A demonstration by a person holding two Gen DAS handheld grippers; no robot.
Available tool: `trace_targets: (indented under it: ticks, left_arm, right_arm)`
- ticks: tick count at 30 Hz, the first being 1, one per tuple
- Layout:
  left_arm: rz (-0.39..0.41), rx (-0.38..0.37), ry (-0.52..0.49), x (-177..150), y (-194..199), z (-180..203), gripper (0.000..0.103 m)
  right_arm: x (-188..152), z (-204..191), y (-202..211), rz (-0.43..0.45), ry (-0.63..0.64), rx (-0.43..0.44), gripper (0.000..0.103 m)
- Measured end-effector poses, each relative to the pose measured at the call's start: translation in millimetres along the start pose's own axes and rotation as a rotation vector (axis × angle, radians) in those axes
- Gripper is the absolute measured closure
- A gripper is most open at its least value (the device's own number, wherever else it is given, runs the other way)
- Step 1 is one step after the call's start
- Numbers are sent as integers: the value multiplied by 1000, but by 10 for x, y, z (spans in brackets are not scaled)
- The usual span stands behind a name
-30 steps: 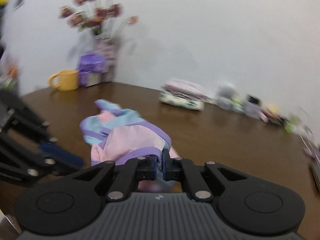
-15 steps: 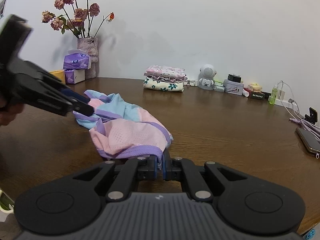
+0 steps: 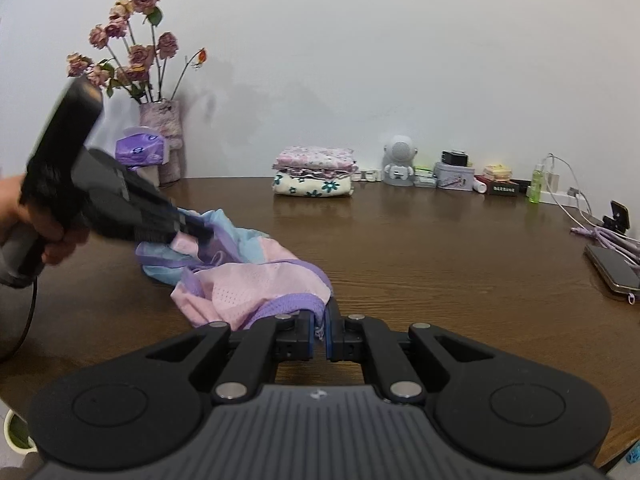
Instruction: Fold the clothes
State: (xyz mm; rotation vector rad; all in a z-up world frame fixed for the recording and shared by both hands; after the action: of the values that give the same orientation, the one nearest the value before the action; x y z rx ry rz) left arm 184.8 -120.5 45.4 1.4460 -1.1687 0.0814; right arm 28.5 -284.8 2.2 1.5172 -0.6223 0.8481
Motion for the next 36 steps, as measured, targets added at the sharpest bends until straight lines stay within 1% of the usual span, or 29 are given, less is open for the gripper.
trace_targets:
  ticks: [4, 7, 9, 12, 15, 18, 20, 22, 24, 26, 27, 29, 32, 34, 35, 36]
  left_arm:
    - [96, -9, 61, 206, 304, -152, 101]
    - [123, 16, 82, 273, 457, -246, 101]
    - [133, 42, 128, 238, 589, -407, 101]
    - [146, 83, 211, 157, 807, -687, 101]
    - [160, 124, 295, 71, 1026, -967, 101]
    - [167, 160, 414, -96, 1358, -1459, 101]
    - [171, 184, 497, -220, 1593, -1810, 101]
    - [197, 235, 543, -236, 1918, -2139, 101]
    - [236, 317, 547, -125, 2338, -2423, 101]
    - [274, 389, 530, 105, 2738, -2641, 101]
    - [280, 400, 519, 239, 2805, -2680, 101]
    - [269, 383, 493, 516, 2740, -2664, 101]
    - [254, 358, 455, 930, 2642, -2639, 101]
    - [244, 342, 429, 1205, 2578, -2622, 101]
    - [221, 318, 416, 1292, 2414, -2554, 101]
    - [182, 282, 398, 1340, 2109, -2419, 101]
  right_arm:
    - [46, 39, 80, 35, -2, -12, 99]
    - [171, 65, 118, 63, 1, 2, 99]
    - [331, 42, 144, 85, 15, 33, 99]
    - [636, -125, 243, 132, 76, 114, 99]
    - [943, -432, 347, 162, 157, 222, 99]
    - [1290, -825, 403, 153, 221, 347, 99]
    - [1599, -1134, 448, 130, 245, 439, 99]
    - [1952, -1444, 519, 110, 250, 522, 99]
    - [2289, -1749, 655, 115, 251, 585, 99]
    - [2626, -1948, 848, 154, 220, 637, 99]
    - [2787, -2002, 941, 177, 195, 661, 99]
    - [3068, -1986, 1083, 222, 128, 693, 99]
    - [3332, -1766, 1129, 268, 12, 674, 99]
    - [3362, -1521, 1010, 263, -52, 638, 99]
    - [3348, -1396, 931, 252, -79, 615, 99]
    - [3296, -1285, 824, 230, -98, 589, 99]
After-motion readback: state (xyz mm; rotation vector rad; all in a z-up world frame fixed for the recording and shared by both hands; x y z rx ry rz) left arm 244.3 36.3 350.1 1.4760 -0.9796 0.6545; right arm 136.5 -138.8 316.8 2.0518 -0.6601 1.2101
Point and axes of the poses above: each gripper's, at about its wrist camera, not at the fingertips, and y roughly against the way its jaws point, z to its right, x to its top, the point moved 7 cm from there along -y, roughly the way its jaws point, and after that the axes turned 14 degrees about -z, right-handed, at the moved point
